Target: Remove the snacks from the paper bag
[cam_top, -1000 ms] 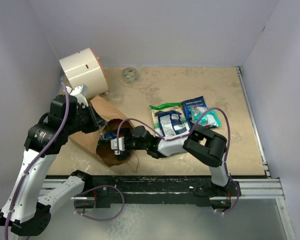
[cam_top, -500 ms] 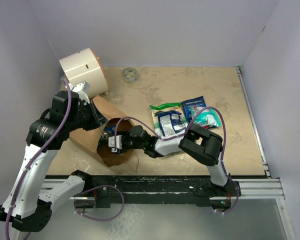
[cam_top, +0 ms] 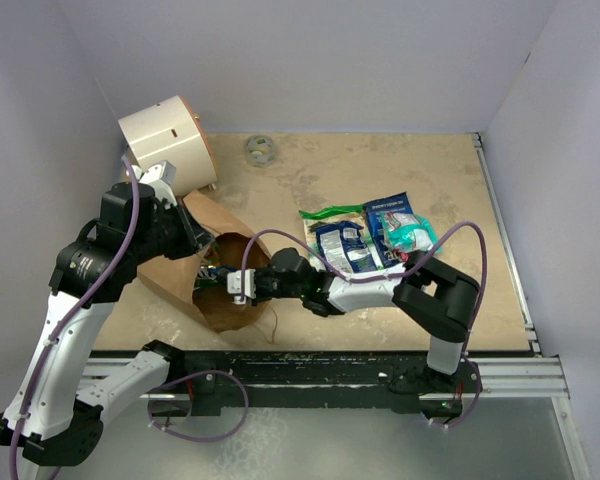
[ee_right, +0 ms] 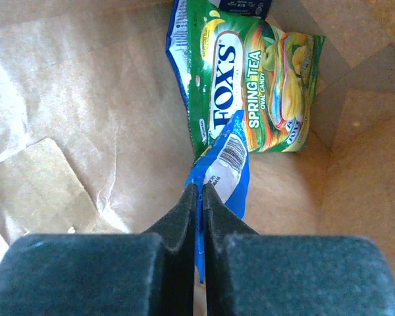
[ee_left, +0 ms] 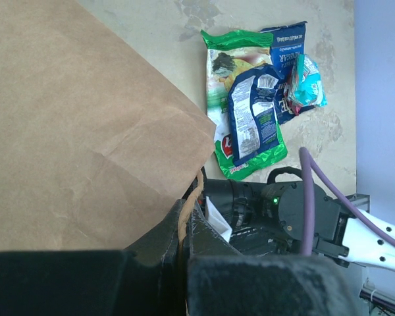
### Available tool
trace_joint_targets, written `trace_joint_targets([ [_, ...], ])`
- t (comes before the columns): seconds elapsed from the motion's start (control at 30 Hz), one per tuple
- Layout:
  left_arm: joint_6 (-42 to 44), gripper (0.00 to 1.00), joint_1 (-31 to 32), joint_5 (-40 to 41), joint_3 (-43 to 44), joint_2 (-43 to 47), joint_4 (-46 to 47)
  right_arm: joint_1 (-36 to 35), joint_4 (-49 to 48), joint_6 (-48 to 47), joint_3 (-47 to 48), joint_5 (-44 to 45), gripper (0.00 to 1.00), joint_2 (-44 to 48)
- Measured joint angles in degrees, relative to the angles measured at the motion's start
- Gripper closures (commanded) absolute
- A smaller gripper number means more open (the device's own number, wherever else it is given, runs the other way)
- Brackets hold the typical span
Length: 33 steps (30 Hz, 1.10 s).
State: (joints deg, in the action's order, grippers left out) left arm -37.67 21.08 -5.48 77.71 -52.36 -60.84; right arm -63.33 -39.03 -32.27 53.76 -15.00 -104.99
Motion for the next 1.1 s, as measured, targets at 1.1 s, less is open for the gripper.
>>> trace_joint_targets([
  [1.1, 1.4, 1.00, 0.0, 3.6, -1.2, 2.5, 1.7, -0.6, 40.7, 29.5, -6.8, 3.4, 1.00, 53.3],
])
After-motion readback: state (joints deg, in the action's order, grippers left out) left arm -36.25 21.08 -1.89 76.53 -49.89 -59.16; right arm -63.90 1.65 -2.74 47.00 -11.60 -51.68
